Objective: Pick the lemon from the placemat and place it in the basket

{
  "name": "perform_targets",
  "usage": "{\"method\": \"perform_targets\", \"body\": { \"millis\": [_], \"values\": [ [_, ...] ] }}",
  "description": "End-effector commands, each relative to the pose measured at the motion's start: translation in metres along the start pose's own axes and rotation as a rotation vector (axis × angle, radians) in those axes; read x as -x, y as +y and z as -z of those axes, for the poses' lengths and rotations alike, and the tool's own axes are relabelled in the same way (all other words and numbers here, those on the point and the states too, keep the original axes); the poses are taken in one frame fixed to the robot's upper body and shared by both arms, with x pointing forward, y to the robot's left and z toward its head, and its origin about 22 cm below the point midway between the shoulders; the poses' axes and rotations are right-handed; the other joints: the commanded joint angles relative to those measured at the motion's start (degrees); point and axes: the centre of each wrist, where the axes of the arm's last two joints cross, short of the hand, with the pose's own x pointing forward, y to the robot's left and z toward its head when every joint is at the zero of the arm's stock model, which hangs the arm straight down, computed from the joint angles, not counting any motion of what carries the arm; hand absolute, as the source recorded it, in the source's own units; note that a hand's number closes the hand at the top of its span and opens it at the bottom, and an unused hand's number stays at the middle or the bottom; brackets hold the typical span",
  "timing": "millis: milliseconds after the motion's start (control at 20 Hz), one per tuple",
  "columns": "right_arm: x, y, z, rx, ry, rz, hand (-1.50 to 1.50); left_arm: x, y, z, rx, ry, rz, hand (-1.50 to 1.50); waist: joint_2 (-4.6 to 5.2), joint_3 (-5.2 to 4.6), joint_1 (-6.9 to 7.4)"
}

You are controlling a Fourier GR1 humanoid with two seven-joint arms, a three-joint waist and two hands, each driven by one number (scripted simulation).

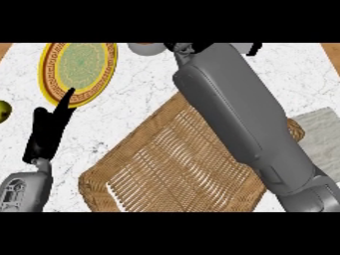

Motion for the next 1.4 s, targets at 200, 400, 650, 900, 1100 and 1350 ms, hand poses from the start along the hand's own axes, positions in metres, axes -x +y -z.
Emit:
{"method": "perform_targets", "body": {
  "millis": [200, 400, 650, 900, 1100, 1350],
  "values": [
    [0.038, 0.034, 0.008, -0.075, 0.193, 0.226, -1.50, -0.005, -0.006, 0.010, 0.011, 0.006, -0.003, 0.00, 0.26, -0.01, 0.11],
    [0.039, 0.026, 0.007, 0.014, 0.138, 0.270, -1.50, -0.009, -0.004, 0.003, -0.007, -0.023, 0.007, 0.00, 0.17, -0.01, 0.33],
    [0.046, 0.027, -0.005, 0.182, 0.117, 0.428, -1.50, -0.013, -0.016, 0.001, 0.016, -0.019, -0.002, 0.00, -0.02, 0.01, 0.42],
    [0.063, 0.006, -0.006, 0.361, 0.191, 0.513, -1.50, 0.008, 0.019, 0.005, -0.025, 0.000, -0.013, 0.00, -0.10, -0.05, -0.81],
    [0.101, 0.004, -0.017, 0.366, 0.310, 0.535, -1.50, 0.012, 0.010, -0.004, -0.039, 0.018, 0.001, 0.00, -0.60, 0.01, -1.93],
    [0.153, -0.019, -0.045, 0.380, 0.370, 0.610, -1.50, 0.011, 0.015, -0.006, -0.044, 0.023, -0.004, 0.00, -0.93, 0.03, -2.89]
  ]
}}
